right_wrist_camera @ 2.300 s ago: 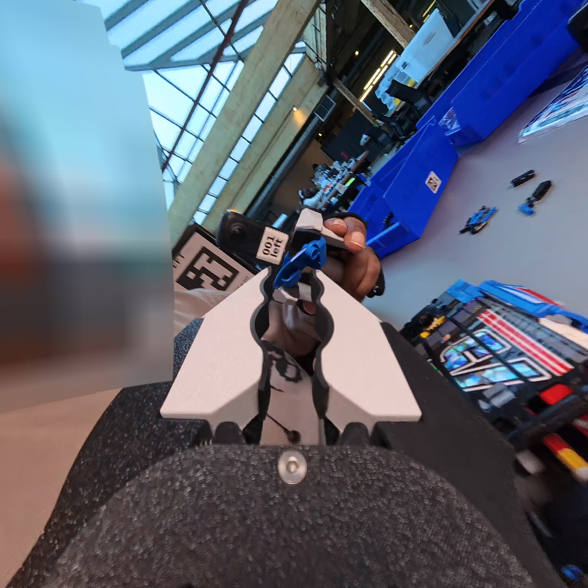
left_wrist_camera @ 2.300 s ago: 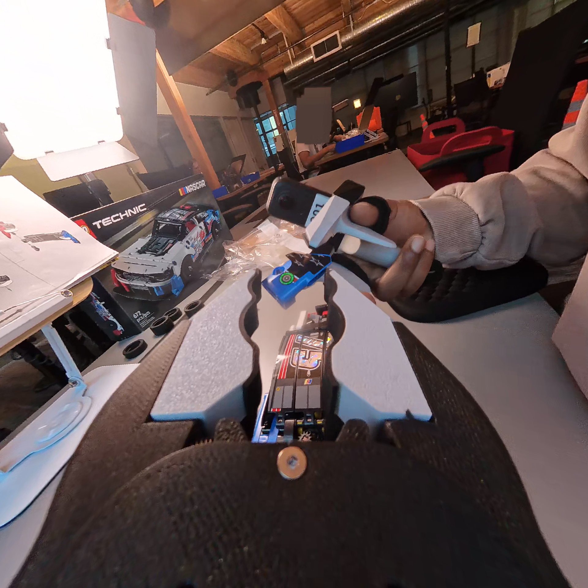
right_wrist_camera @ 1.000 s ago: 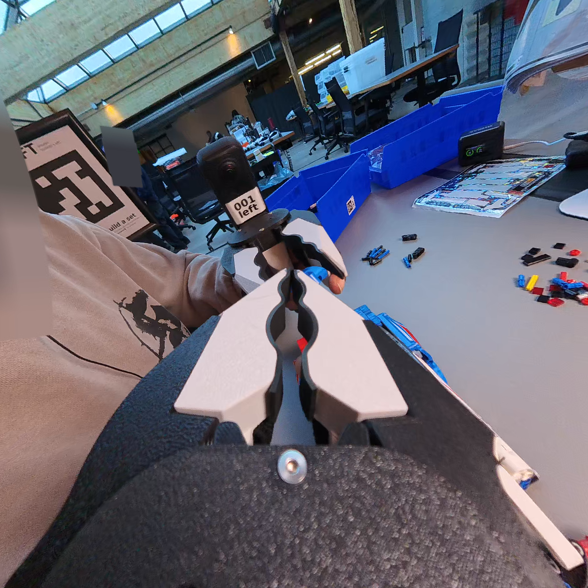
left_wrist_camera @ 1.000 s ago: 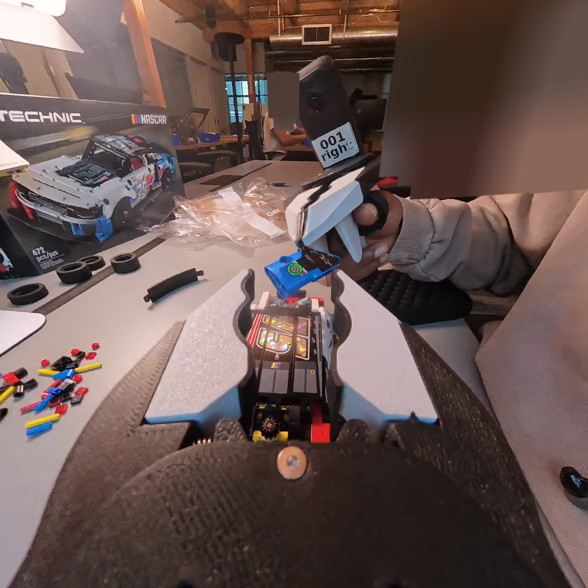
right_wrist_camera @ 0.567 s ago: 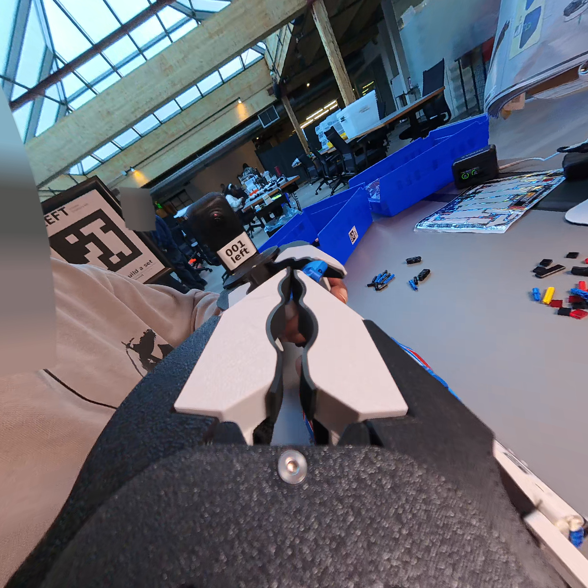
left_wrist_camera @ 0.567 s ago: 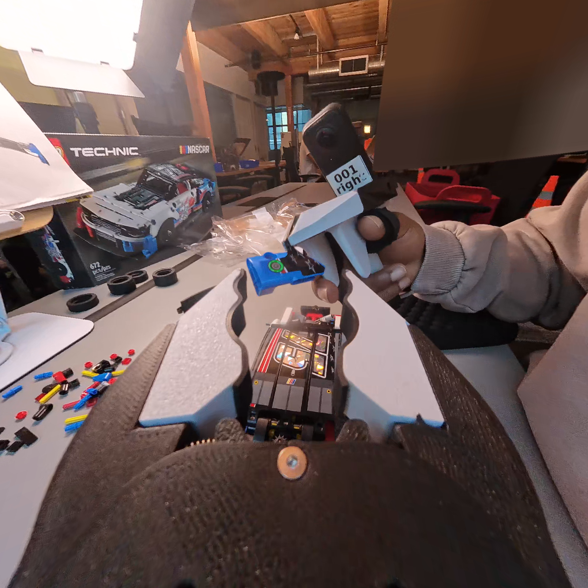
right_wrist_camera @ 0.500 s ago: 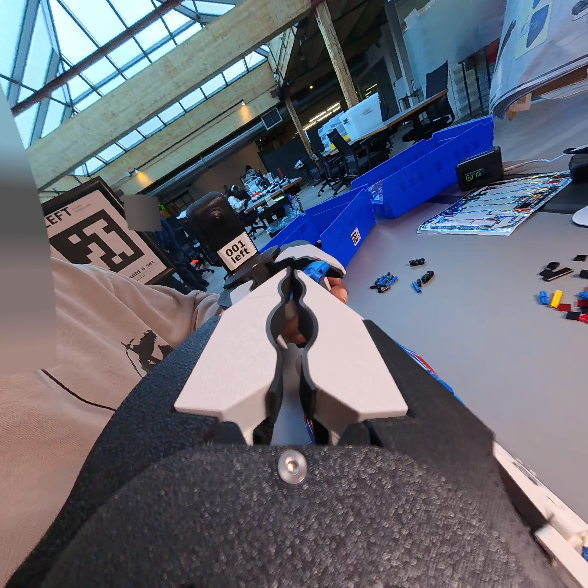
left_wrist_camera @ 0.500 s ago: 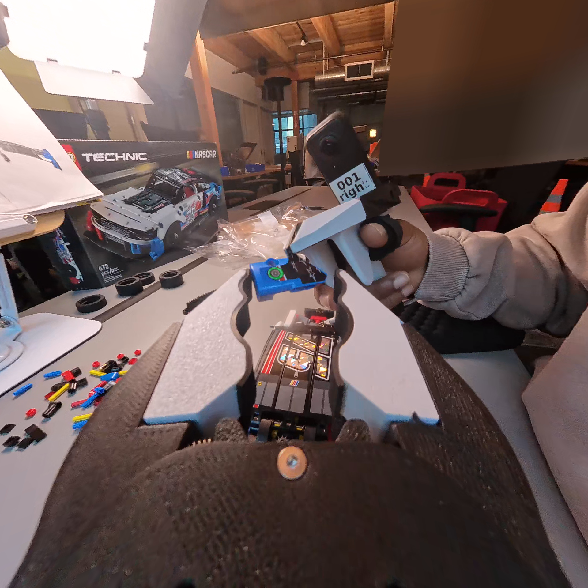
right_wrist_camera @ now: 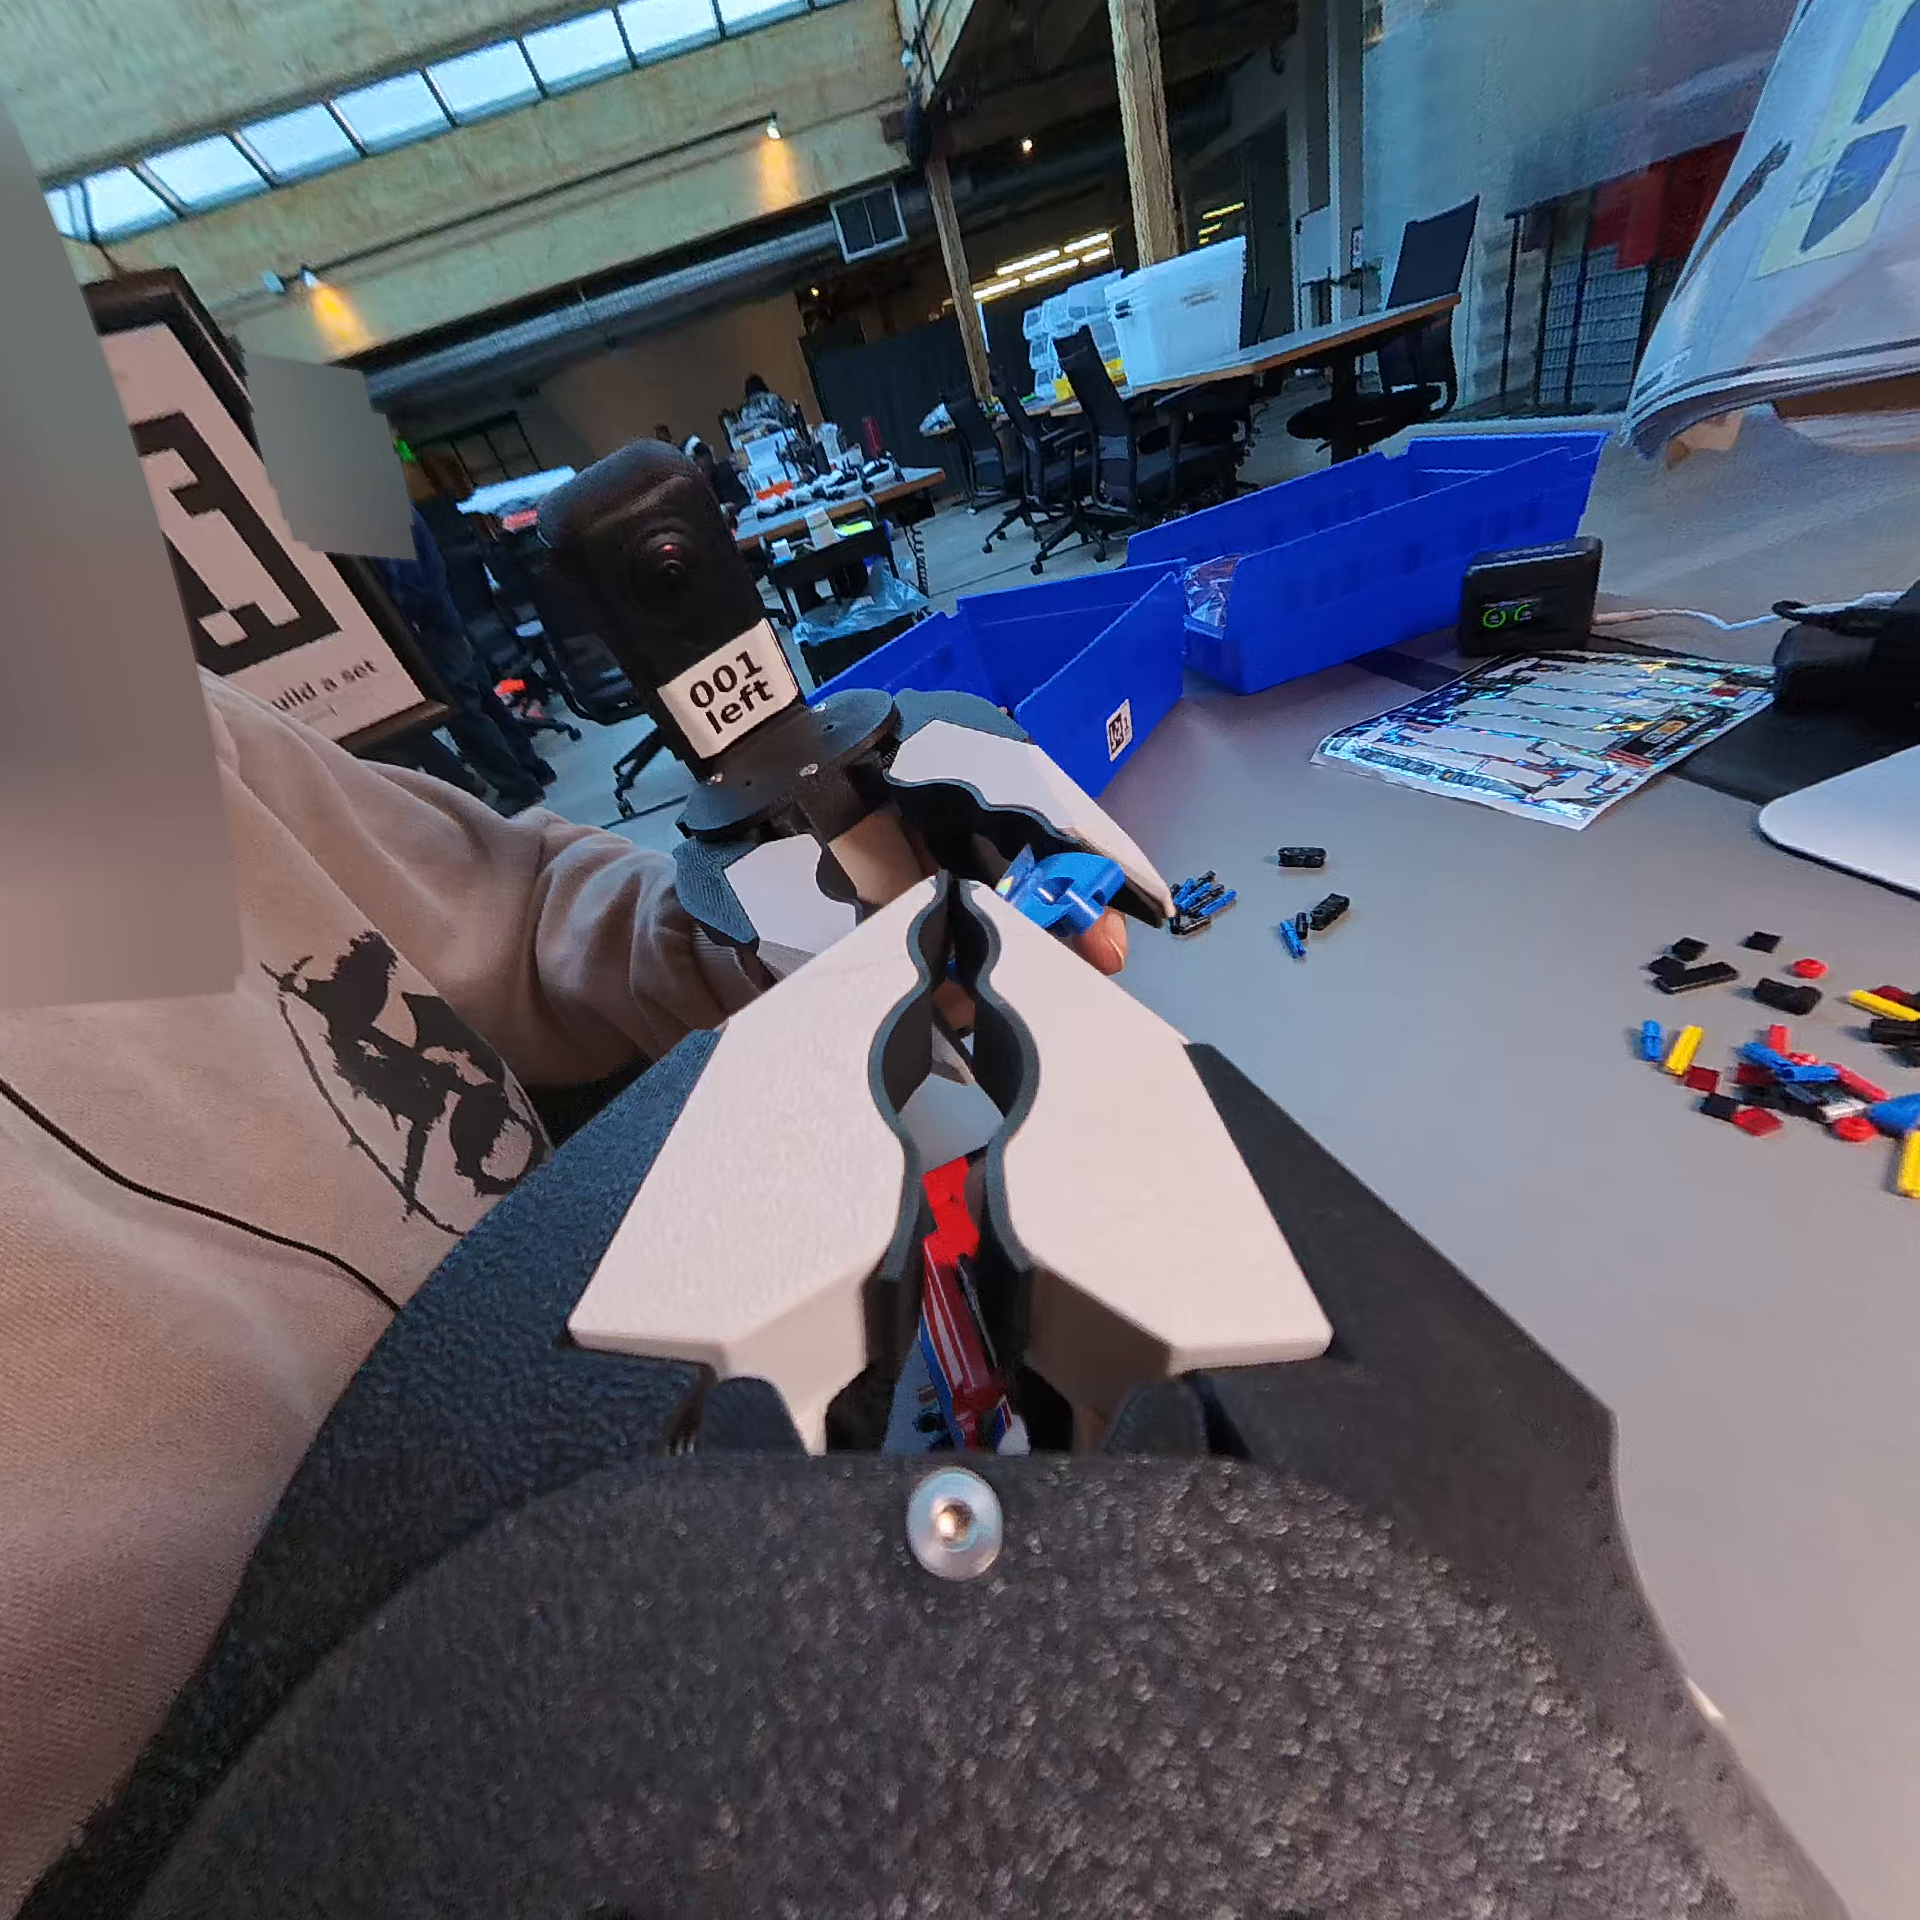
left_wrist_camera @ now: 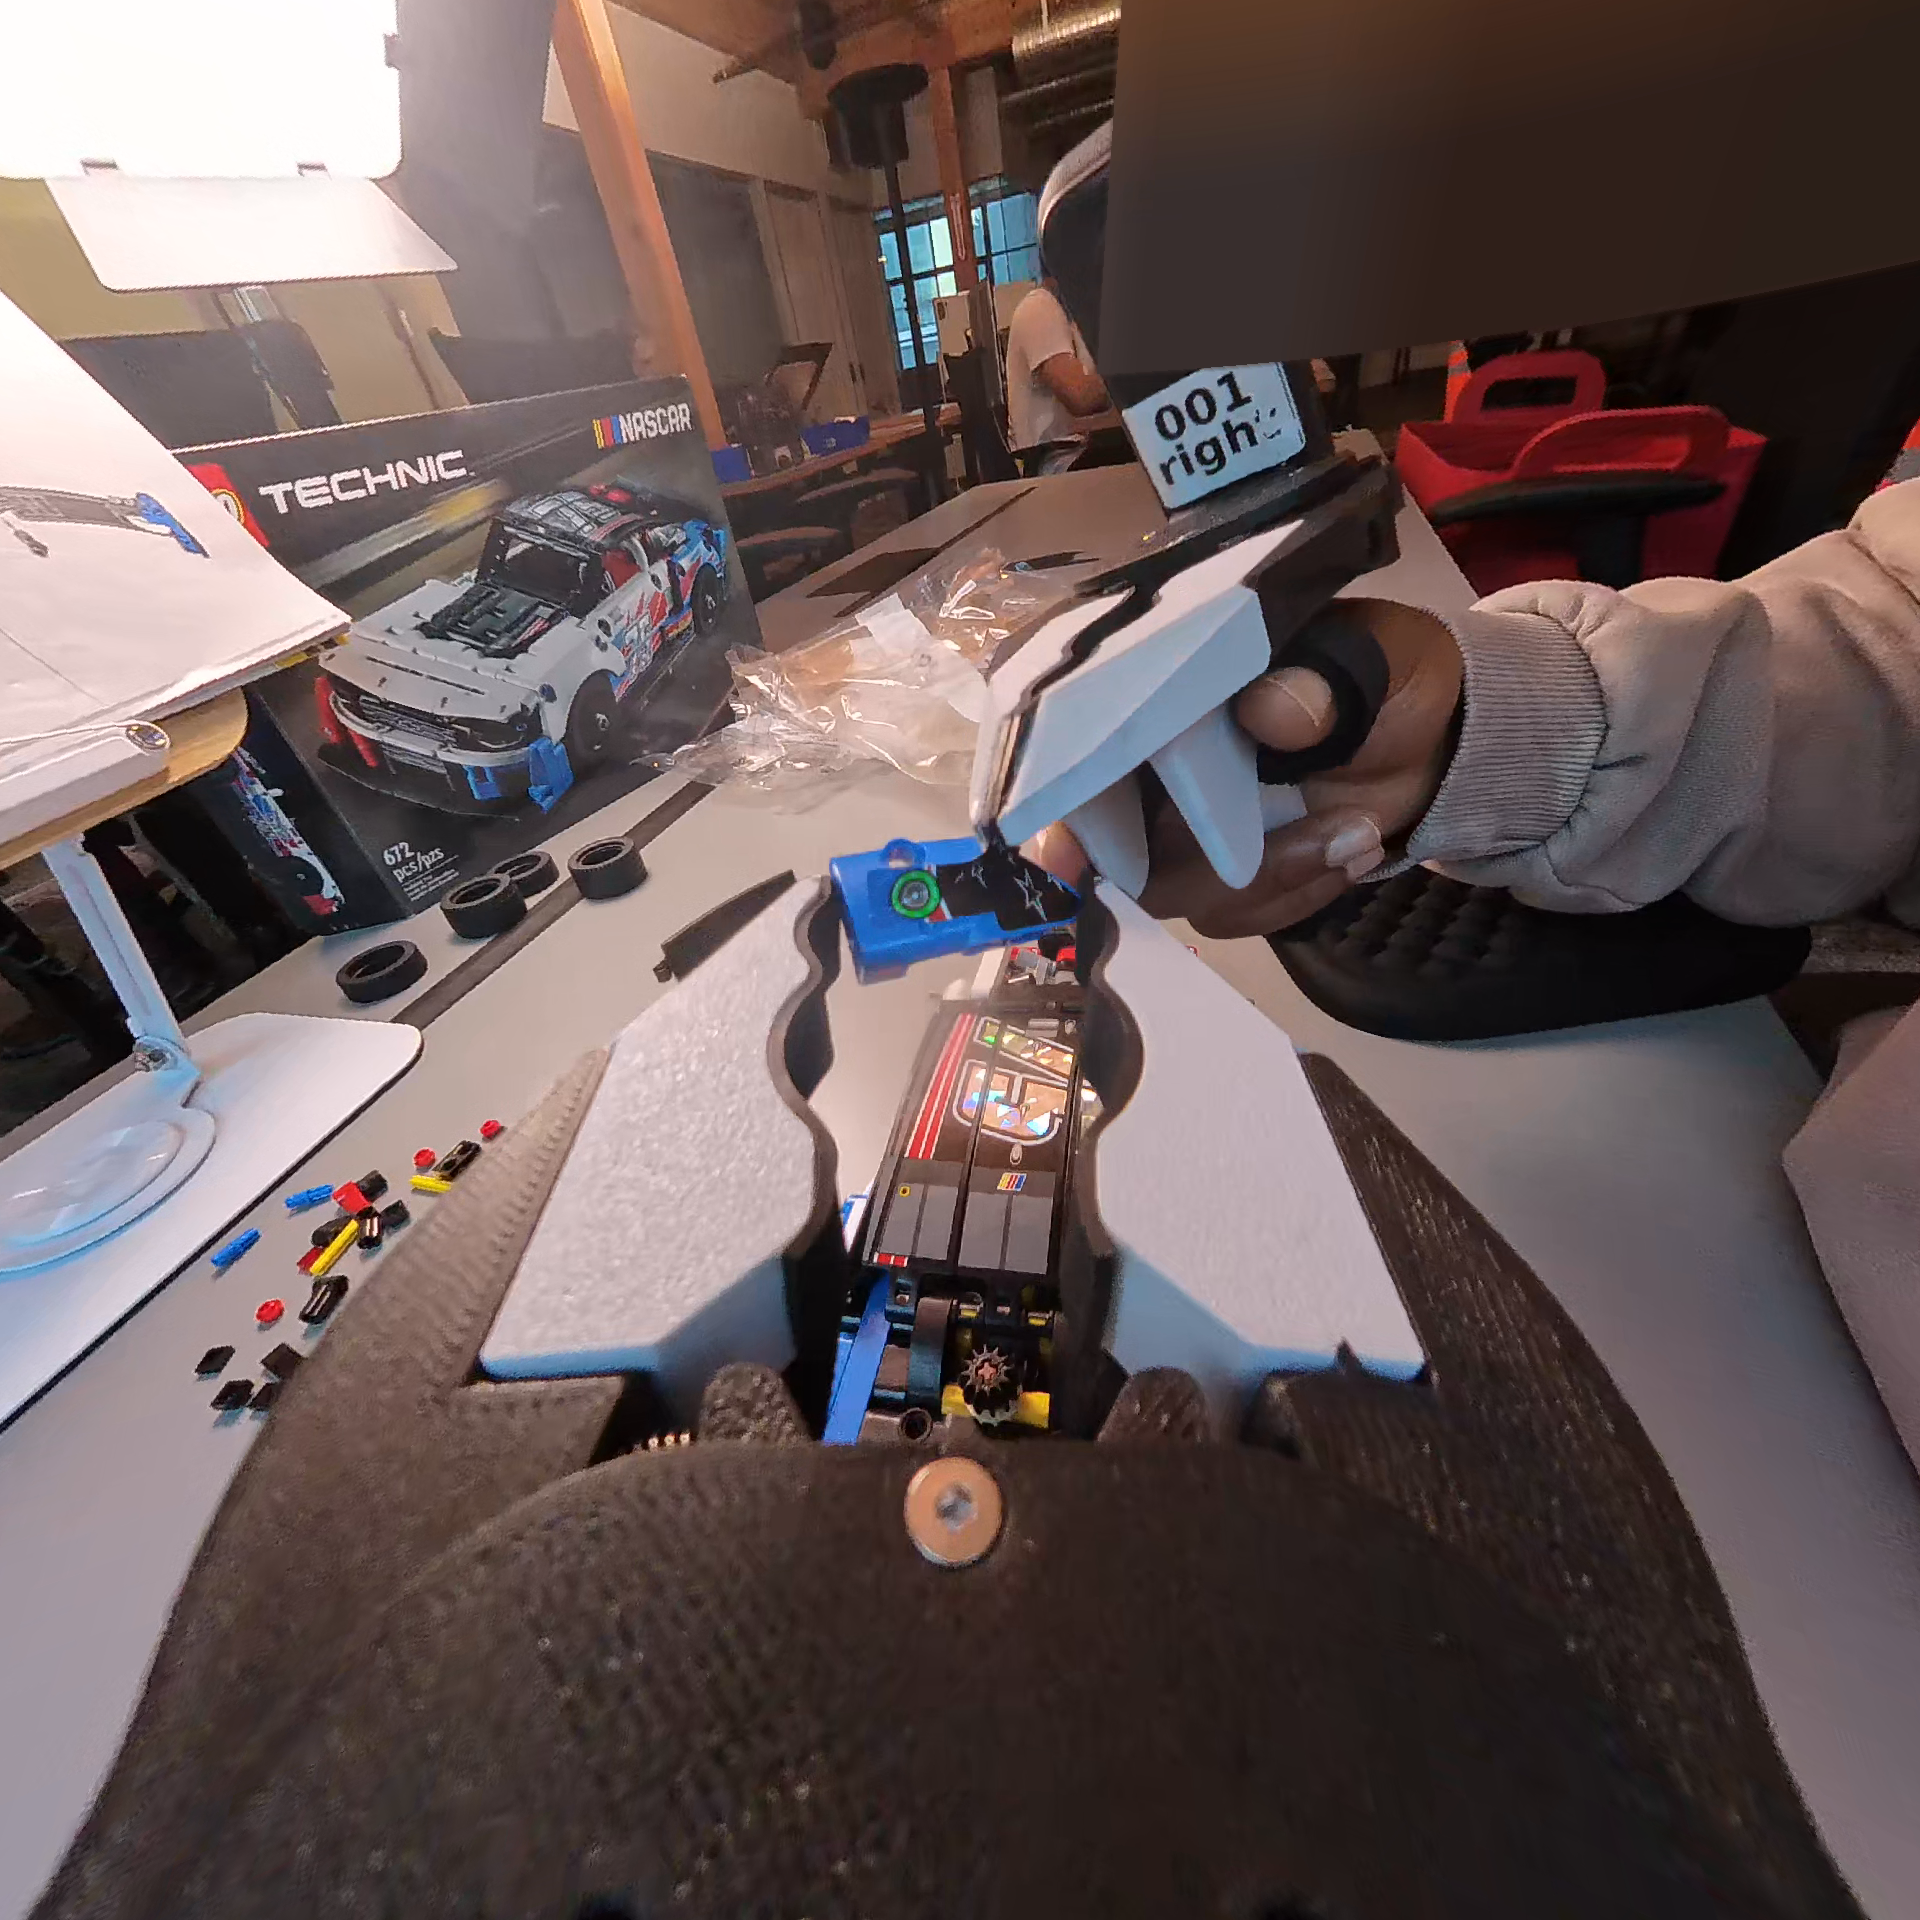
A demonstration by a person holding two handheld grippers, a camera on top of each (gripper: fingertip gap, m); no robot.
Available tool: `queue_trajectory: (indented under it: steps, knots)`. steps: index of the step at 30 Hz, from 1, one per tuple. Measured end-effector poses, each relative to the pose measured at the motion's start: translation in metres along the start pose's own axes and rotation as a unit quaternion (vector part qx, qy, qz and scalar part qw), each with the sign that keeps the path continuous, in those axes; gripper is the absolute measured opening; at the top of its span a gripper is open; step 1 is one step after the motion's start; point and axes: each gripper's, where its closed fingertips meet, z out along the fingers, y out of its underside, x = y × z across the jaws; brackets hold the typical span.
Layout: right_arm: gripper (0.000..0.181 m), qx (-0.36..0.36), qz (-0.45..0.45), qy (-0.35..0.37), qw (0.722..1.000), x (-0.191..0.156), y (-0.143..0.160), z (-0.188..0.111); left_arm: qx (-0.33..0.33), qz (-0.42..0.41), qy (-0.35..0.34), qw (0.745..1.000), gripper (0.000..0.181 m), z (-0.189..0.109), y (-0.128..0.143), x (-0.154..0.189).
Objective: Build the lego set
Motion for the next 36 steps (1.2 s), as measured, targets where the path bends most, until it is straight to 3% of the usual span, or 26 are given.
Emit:
queue_trajectory:
  steps: [13,30,33,36]
  knots:
    - [0.000,-0.049,-0.096,-0.006,0.994,-0.005,0.012,-0.011,-0.031,-0.016,0.043,0.998,0.042,0.004,0.009,0.012]
    - [0.013,-0.129,-0.234,0.024,0.963,-0.011,0.018,-0.013,-0.051,0.028,0.020,0.998,0.043,0.005,0.013,0.009]
    - [0.007,-0.121,-0.260,0.018,0.958,-0.022,0.016,-0.012,-0.065,0.029,0.002,0.997,0.043,0.005,0.019,0.001]
    - [0.014,-0.101,-0.255,0.037,0.961,-0.020,0.006,-0.012,-0.060,0.038,-0.001,0.997,0.043,0.004,0.016,0.000]
